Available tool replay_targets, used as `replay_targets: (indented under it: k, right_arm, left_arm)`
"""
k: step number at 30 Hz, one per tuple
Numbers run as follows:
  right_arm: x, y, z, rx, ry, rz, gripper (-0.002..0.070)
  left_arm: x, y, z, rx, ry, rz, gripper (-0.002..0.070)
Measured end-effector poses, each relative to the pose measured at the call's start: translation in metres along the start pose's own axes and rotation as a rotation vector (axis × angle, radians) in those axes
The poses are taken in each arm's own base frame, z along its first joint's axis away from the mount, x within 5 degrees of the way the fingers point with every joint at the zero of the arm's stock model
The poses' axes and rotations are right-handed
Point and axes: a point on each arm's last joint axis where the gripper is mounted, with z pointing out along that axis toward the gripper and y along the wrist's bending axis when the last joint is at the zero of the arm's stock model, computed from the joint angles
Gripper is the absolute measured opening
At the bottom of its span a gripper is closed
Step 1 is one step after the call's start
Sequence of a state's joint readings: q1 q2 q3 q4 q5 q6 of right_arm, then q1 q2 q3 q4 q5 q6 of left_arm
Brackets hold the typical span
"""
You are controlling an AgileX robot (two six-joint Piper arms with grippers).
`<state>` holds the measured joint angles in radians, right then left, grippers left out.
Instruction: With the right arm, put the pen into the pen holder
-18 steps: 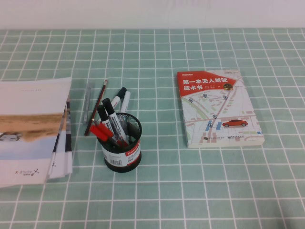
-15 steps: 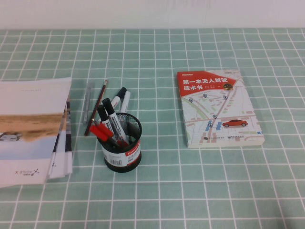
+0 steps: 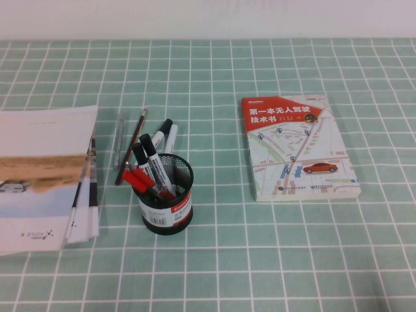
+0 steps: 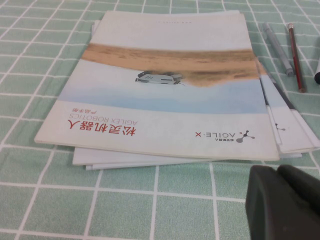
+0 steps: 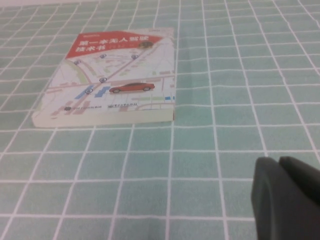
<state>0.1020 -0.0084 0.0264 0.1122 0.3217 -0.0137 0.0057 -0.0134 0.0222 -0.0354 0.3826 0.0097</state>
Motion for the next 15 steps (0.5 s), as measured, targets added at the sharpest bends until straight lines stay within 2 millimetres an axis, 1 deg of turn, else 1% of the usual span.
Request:
replay_targets:
  k: [4, 7, 10, 15]
  right_arm:
    - [-0.002, 0.001, 0.0, -0.01, -0.026, 0.034, -0.002]
    - [-0.006, 0.003, 0.0, -0.031, -0.061, 0.108, -0.002]
    - [-0.011, 0.004, -0.001, -0.062, -0.115, 0.235, -0.002]
    - [-0.021, 0.005, -0.003, -0.116, -0.211, 0.546, -0.002]
  left_arm:
    - [0.0, 0.0, 0.0, 0.0, 0.0, 0.0, -0.0004]
    - [0.0, 0.0, 0.0, 0.0, 0.0, 0.0, -0.0004]
    - [0.0, 0.0, 0.0, 0.0, 0.0, 0.0, -0.0004]
    - [0.0, 0.0, 0.0, 0.0, 0.0, 0.0, -0.0004]
